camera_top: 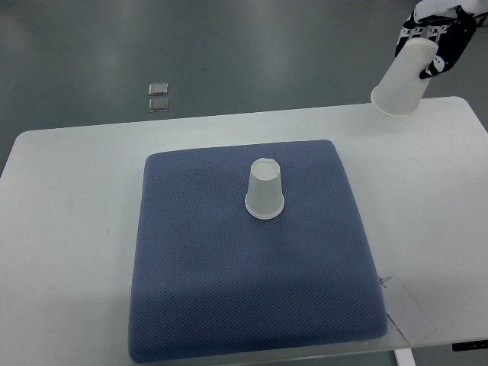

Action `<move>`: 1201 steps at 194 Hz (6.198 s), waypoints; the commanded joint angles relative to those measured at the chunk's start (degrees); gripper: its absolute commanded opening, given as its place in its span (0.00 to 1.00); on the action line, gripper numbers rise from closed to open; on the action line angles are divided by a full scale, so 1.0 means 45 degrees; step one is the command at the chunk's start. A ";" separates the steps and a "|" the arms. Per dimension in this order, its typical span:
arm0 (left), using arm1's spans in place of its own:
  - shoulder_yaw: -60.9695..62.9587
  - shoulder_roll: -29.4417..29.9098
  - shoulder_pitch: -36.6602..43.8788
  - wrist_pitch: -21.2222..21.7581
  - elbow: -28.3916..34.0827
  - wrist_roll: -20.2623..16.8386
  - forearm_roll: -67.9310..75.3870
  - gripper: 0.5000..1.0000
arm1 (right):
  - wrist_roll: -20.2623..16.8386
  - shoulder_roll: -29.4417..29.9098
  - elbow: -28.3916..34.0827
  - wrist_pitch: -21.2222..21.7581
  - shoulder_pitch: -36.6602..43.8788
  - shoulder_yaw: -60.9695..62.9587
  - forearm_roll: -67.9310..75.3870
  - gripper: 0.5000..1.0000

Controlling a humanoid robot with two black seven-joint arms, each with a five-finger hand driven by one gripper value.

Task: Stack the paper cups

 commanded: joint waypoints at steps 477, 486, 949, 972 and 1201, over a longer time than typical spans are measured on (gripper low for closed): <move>0.0000 0.0000 -0.0004 0.0000 0.0000 0.0000 0.0000 1.00 | -0.0031 0.6696 -0.1300 -0.0998 -0.0893 0.0423 0.2673 0.31; 0.0000 0.0000 -0.0004 0.0000 0.0000 0.0000 0.0000 1.00 | -0.0031 0.6696 -0.1300 -0.0978 -0.0893 0.0423 0.2693 0.31; 0.0000 0.0000 -0.0004 0.0000 0.0000 0.0000 0.0000 1.00 | -0.0031 0.6657 -0.1241 -0.1232 -0.1479 0.0482 0.2752 0.56; 0.0000 0.0000 -0.0004 0.0000 0.0000 0.0000 0.0000 1.00 | -0.0031 0.6617 -0.1241 -0.1232 -0.1440 0.0521 0.2771 0.57; 0.0000 0.0000 -0.0004 0.0000 0.0000 0.0000 0.0000 1.00 | 0.1356 0.6011 -0.6690 -0.4416 -1.2650 1.4758 0.8396 0.69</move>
